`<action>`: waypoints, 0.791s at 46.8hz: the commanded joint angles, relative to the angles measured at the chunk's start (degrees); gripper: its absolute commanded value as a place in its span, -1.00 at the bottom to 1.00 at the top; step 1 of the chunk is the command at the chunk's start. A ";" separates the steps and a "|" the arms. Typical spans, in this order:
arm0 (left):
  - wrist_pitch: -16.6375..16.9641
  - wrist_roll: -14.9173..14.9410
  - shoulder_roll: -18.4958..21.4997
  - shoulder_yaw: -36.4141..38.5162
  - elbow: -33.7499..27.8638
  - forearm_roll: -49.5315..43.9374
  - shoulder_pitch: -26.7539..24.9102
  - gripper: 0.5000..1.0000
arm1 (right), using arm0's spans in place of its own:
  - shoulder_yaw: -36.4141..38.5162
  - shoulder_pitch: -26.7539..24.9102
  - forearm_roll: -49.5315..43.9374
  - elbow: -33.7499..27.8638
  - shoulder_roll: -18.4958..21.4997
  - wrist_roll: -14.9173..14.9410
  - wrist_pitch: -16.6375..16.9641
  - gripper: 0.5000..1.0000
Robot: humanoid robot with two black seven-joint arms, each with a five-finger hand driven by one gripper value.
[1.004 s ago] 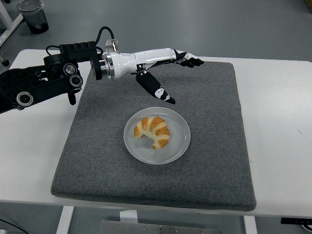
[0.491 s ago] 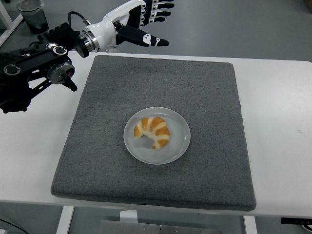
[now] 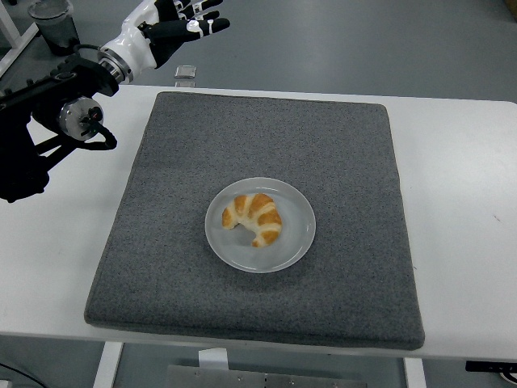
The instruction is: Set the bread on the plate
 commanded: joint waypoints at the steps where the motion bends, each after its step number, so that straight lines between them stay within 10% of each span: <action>1: -0.39 0.33 0.07 0.01 0.94 -2.44 1.10 0.98 | 0.00 0.00 0.00 0.00 0.00 0.02 0.00 0.73; 37: -4.26 4.20 -4.06 -9.22 12.10 -14.13 9.10 0.99 | -0.18 -0.09 0.53 0.71 0.00 0.03 0.53 0.72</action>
